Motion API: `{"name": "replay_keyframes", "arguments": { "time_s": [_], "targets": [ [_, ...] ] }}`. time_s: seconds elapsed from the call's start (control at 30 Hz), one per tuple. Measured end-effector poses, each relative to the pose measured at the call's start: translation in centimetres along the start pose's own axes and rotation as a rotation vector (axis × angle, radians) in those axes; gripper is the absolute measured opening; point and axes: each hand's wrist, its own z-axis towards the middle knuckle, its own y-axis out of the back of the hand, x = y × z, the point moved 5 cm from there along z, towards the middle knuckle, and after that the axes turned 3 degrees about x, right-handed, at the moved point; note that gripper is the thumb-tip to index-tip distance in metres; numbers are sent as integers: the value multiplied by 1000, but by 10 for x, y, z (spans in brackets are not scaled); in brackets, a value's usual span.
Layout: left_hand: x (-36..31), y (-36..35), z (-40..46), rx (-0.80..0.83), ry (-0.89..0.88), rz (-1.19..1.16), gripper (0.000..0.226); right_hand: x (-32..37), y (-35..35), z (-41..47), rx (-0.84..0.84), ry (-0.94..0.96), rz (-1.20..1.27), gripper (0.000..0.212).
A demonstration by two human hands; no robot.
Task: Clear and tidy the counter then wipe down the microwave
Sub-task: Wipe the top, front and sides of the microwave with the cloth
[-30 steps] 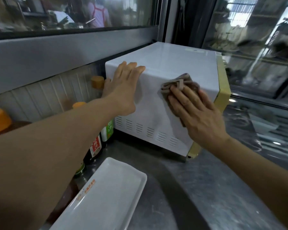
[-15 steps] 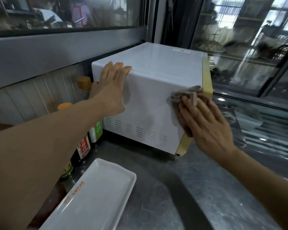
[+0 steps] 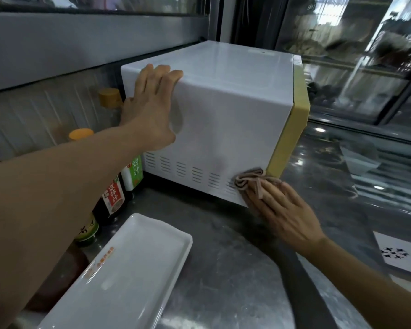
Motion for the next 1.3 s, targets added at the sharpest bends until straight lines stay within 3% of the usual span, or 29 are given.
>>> {"name": "replay_keyframes", "arguments": {
  "time_s": [0.17, 0.27, 0.33, 0.43, 0.53, 0.63, 0.73, 0.83, 1.07, 1.3],
  "targets": [
    [1, 0, 0, -4, 0, -19, 108, -60, 55, 41, -288, -319, 95, 55],
    [0, -1, 0, -15, 2, -19, 108, -55, 53, 48, -290, -374, 137, 51],
    [0, -1, 0, -16, -6, -17, 107, -35, 35, 39, -197, -308, 131, 55],
    [1, 2, 0, -16, -28, 4, 107, 6, 2, 21, -48, -65, 73, 61],
    [2, 8, 0, 10, -79, 27, 106, 22, -9, 14, -13, 91, 18, 64],
    [9, 18, 1, 65, -145, 111, 107, 6, 3, 17, -4, 66, 14, 58],
    [30, 24, 4, 49, -71, 158, 110, -5, 12, 24, 5, -2, 48, 54],
    [43, 24, 5, 72, -44, 166, 108, 16, 8, 50, -37, 66, 36, 64],
    [44, 26, 4, 66, -44, 103, 102, 82, 3, 160, -34, 196, -13, 59],
    [42, 29, 3, 78, -17, 42, 100, 38, -3, 75, 42, 218, 0, 64]
  ]
}}
